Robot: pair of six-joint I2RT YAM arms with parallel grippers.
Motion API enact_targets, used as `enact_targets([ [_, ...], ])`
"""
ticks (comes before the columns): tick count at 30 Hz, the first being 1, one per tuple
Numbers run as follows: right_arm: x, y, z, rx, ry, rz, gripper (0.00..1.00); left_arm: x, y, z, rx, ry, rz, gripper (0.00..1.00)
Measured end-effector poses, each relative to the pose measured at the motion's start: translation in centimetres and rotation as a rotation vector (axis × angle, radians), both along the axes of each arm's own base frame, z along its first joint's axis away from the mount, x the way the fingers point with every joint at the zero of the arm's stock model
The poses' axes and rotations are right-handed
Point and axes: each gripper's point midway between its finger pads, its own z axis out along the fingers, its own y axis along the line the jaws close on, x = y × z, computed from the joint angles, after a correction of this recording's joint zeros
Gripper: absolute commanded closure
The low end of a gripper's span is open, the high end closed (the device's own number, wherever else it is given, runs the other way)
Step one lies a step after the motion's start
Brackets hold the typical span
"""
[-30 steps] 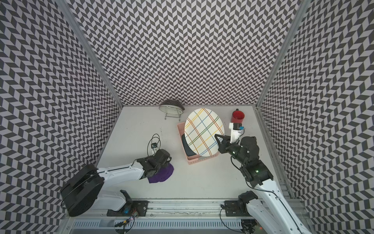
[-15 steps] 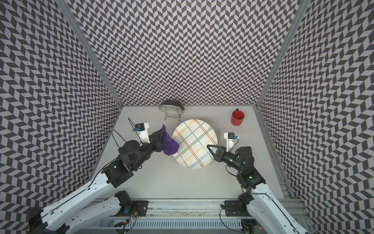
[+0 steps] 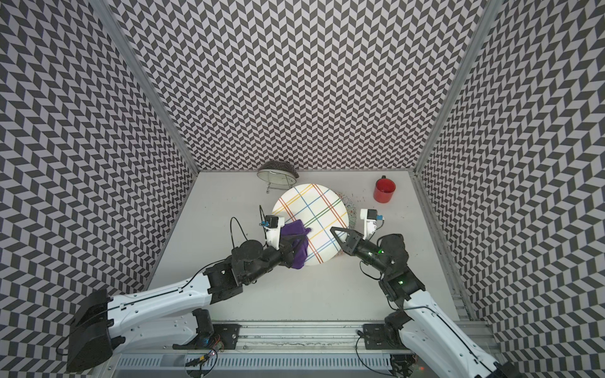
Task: Wipe the wet plate dry
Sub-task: Wipe the plate with towel.
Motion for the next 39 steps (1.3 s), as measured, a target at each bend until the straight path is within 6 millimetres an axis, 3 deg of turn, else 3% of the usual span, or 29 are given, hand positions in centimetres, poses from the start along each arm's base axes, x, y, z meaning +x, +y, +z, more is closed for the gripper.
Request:
enact_targets([
  [3, -0.8, 1.4, 0.1, 0.006, -0.002, 0.032, 1.00, -0.2, -0.8, 1.1, -0.038, -0.018, -0.013, 1.00],
  [7, -0.8, 2.2, -0.5, 0.005, 0.024, 0.048, 1.00, -1.6, -4.4, 0.6, -0.042, -0.012, -0.054, 1.00],
  [9, -0.7, 2.3, -0.9, -0.005, 0.039, 0.045, 1.00, -1.8, -4.9, 0.1, -0.035, 0.003, -0.055, 1.00],
  [12, -0.9, 2.5, -0.7, -0.007, 0.036, 0.052, 1.00, 1.2, -2.0, 1.4, -0.067, 0.012, 0.024, 1.00],
  [15, -2.3, 3.9, -0.7, -0.016, 0.021, 0.110, 1.00, 6.2, 2.8, 4.7, -0.103, -0.026, 0.189, 1.00],
  [17, -3.5, 5.0, -0.6, -0.020, 0.013, 0.152, 1.00, 7.9, 4.1, 7.1, -0.116, -0.066, 0.236, 1.00],
  [19, -4.1, 5.3, -0.4, -0.018, -0.003, 0.170, 1.00, 7.5, 2.4, 8.4, -0.113, -0.096, 0.183, 1.00],
  [21, -4.6, 5.4, -0.2, -0.018, -0.011, 0.180, 1.00, 6.0, -1.0, 8.6, -0.087, -0.121, 0.095, 1.00],
  [23, -4.5, 5.2, -0.2, -0.027, -0.015, 0.161, 1.00, 4.0, -4.7, 7.8, -0.044, -0.137, 0.004, 1.00],
  [26, -4.2, 4.1, -0.6, -0.065, -0.016, 0.105, 1.00, 1.9, -7.1, 6.4, 0.000, -0.140, -0.080, 1.00],
  [28, -4.2, 3.6, -0.1, -0.075, -0.039, 0.084, 1.00, 2.9, -5.2, 6.3, -0.009, -0.129, -0.061, 1.00],
  [32, -4.2, 3.5, 0.9, -0.071, -0.067, 0.077, 1.00, 6.3, 1.4, 8.2, -0.061, -0.152, 0.074, 1.00],
  [35, -4.1, 3.2, 1.4, -0.063, -0.077, 0.062, 1.00, 5.6, 2.5, 7.7, -0.082, -0.148, 0.074, 1.00],
  [39, -3.4, 2.1, 2.0, -0.106, -0.077, -0.007, 1.00, 3.9, 4.1, 4.2, -0.097, -0.075, 0.063, 1.00],
])
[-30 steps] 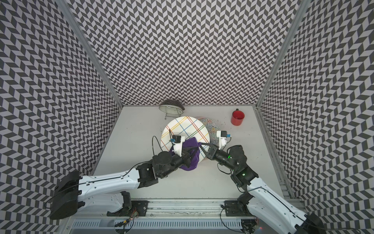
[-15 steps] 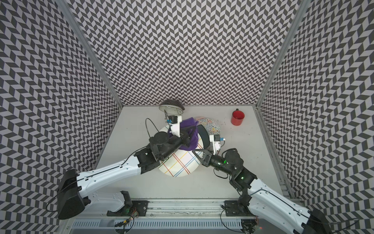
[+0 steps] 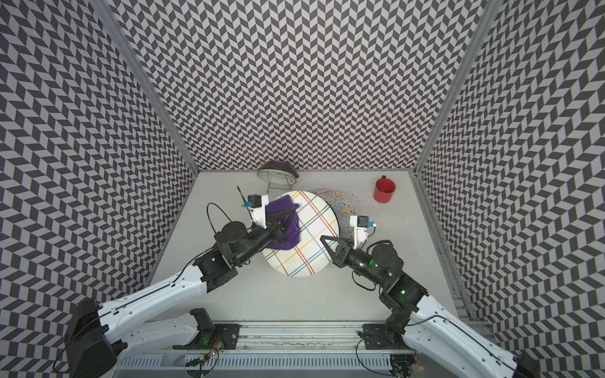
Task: Wipe the wet plate dry
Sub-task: Wipe the plate with towel.
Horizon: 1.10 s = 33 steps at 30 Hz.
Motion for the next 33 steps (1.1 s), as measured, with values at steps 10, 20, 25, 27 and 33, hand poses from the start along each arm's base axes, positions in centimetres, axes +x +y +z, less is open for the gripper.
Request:
enact_targets([
  [10, -1.9, -4.1, 12.9, 0.200, -0.282, -0.104, 1.00, 1.0, 11.8, 10.5, -0.517, -0.049, -0.017, 1.00],
  [20, -5.2, -3.3, 20.1, 0.476, -0.419, 0.095, 1.00, -3.4, 8.6, 17.0, -0.970, 0.080, -0.591, 1.00],
  [25, -3.7, 0.1, 16.0, 0.468, -0.300, 0.200, 1.00, -8.3, 8.4, 21.5, -1.098, 0.043, -0.841, 1.00],
  [27, -3.7, 1.0, 14.6, 0.488, -0.264, 0.251, 1.00, -9.5, 8.9, 22.6, -1.144, 0.026, -0.891, 1.00],
  [33, -4.1, 3.2, 14.4, 0.575, -0.269, 0.410, 1.00, -11.3, 8.2, 23.6, -1.255, 0.064, -0.978, 1.00],
])
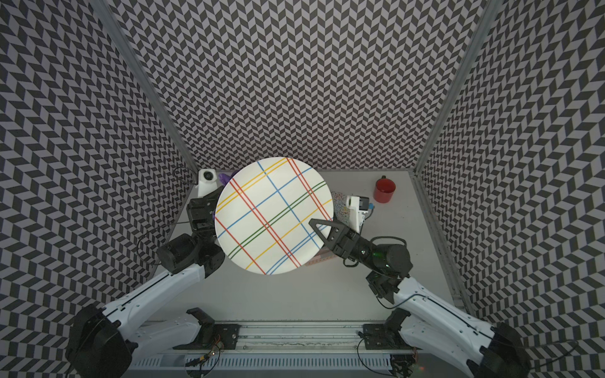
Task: Wipe the wet plate dry
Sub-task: Wipe the plate with towel.
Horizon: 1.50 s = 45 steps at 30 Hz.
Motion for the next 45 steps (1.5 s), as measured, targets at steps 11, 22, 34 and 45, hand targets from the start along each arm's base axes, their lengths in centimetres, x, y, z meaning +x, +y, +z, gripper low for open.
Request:
enact_targets([
  [11, 1.0, -1.7, 5.2, 0.112, -0.146, -0.035, 1.00, 1.3, -3.4, 0.3, -0.022, 0.045, -0.053, 1.00],
  [22, -1.0, 0.8, 2.7, 0.067, -0.142, 0.044, 1.00, 3.4, -7.7, 0.3, -0.007, 0.093, -0.142, 1.00],
  [34, 5.9, -5.7, 6.9, 0.091, -0.086, -0.359, 1.00, 1.9, -3.7, -4.4, 0.055, 0.112, 0.033, 1.00],
  [45, 9.4, -4.1, 2.8, -0.236, -0.048, -0.571, 1.00, 2.9, -0.2, 2.4, 0.367, -0.007, 0.943, 1.00],
])
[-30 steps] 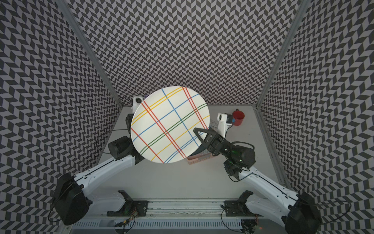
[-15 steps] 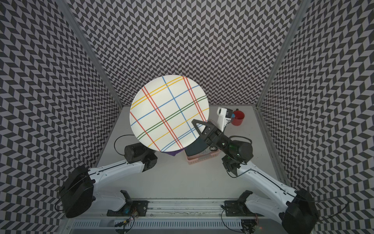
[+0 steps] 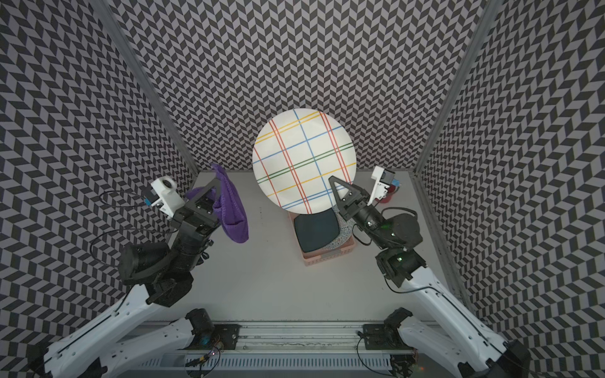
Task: Wipe the wet plate dry
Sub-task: Wipe the plate with towel.
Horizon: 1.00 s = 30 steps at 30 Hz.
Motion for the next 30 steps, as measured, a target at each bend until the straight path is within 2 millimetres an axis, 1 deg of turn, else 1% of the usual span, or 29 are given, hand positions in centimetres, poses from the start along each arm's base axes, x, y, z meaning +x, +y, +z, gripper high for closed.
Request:
enact_targets([
  [1, 0.1, 0.7, -0.9, -0.027, 0.019, 0.010, 1.00, 1.5, -1.0, -0.7, 0.060, 0.024, 0.054, 1.00],
  [3, 0.1, 1.8, -2.1, -0.072, 0.041, 0.028, 1.00, 4.7, -3.1, -3.4, 0.190, 0.093, 0.149, 1.00],
  [4, 0.0, 2.3, -2.6, -0.089, 0.048, 0.038, 1.00, 6.2, -4.0, -5.1, 0.255, 0.130, 0.192, 1.00],
  [6, -0.4, 2.9, -3.4, -0.110, 0.052, 0.056, 1.00, 9.3, -5.5, -9.5, 0.407, 0.220, 0.275, 1.00],
  [7, -0.6, 3.0, -4.1, -0.124, 0.064, 0.053, 1.00, 10.2, -5.9, -10.9, 0.458, 0.239, 0.298, 1.00],
  [8, -0.4, 3.0, -5.3, -0.136, 0.087, 0.044, 1.00, 11.0, -5.9, -11.7, 0.503, 0.254, 0.325, 1.00],
  [9, -0.4, 3.0, -6.5, -0.145, 0.108, 0.043, 1.00, 11.8, -5.6, -12.1, 0.538, 0.266, 0.359, 1.00],
  [10, -0.9, 3.4, -7.8, -0.156, 0.129, 0.060, 1.00, 12.6, -5.2, -12.2, 0.568, 0.276, 0.390, 1.00],
  [11, -1.5, 3.9, -9.0, -0.166, 0.150, 0.084, 1.00, 13.2, -4.9, -11.8, 0.591, 0.274, 0.417, 1.00],
  [13, -2.8, 4.8, -11.1, -0.179, 0.194, 0.130, 1.00, 14.0, -5.1, -10.4, 0.631, 0.248, 0.441, 1.00],
  [14, -3.4, 5.2, -11.6, -0.189, 0.201, 0.156, 1.00, 14.1, -5.7, -9.7, 0.654, 0.227, 0.439, 1.00],
  [15, -3.9, 5.6, -11.7, -0.190, 0.203, 0.174, 1.00, 14.0, -6.8, -9.3, 0.682, 0.203, 0.427, 1.00],
  [17, -4.1, 5.6, -11.3, -0.176, 0.205, 0.176, 1.00, 13.2, -9.7, -9.2, 0.732, 0.157, 0.383, 1.00],
  [18, -4.0, 5.4, -11.2, -0.172, 0.211, 0.165, 1.00, 12.4, -11.3, -9.7, 0.758, 0.138, 0.351, 1.00],
  [19, -3.7, 5.1, -11.1, -0.173, 0.218, 0.145, 1.00, 11.8, -12.4, -10.8, 0.782, 0.133, 0.324, 1.00],
  [20, -3.3, 4.7, -11.1, -0.181, 0.236, 0.123, 1.00, 11.2, -13.3, -11.9, 0.796, 0.129, 0.298, 1.00],
  [21, -2.9, 4.2, -10.9, -0.183, 0.243, 0.100, 1.00, 10.8, -13.6, -13.4, 0.816, 0.143, 0.274, 1.00],
  [22, -2.2, 3.3, -10.6, -0.182, 0.260, 0.057, 1.00, 10.7, -13.3, -15.4, 0.831, 0.169, 0.252, 1.00],
  [23, -1.7, 2.4, -10.7, -0.183, 0.270, 0.023, 1.00, 11.1, -12.4, -16.7, 0.834, 0.200, 0.248, 1.00],
  [24, -1.3, 1.6, -10.6, -0.178, 0.273, -0.010, 1.00, 11.7, -11.1, -17.8, 0.830, 0.238, 0.254, 1.00],
  [25, -1.2, 0.8, -10.5, -0.172, 0.275, -0.039, 1.00, 12.5, -9.5, -18.5, 0.818, 0.272, 0.269, 1.00],
  [26, -1.2, 0.4, -10.4, -0.166, 0.273, -0.047, 1.00, 13.3, -7.9, -18.8, 0.802, 0.297, 0.287, 1.00],
  [27, -1.4, 0.2, -10.4, -0.157, 0.275, -0.044, 1.00, 13.7, -6.9, -18.6, 0.787, 0.308, 0.299, 1.00],
  [28, -1.7, 0.3, -10.4, -0.146, 0.280, -0.029, 1.00, 14.0, -6.2, -18.0, 0.773, 0.306, 0.302, 1.00],
  [29, -1.8, 0.5, -10.3, -0.131, 0.280, -0.016, 1.00, 14.1, -6.1, -17.5, 0.763, 0.295, 0.291, 1.00],
  [30, -1.9, 0.8, -10.2, -0.119, 0.283, -0.005, 1.00, 13.8, -6.6, -16.8, 0.756, 0.277, 0.266, 1.00],
])
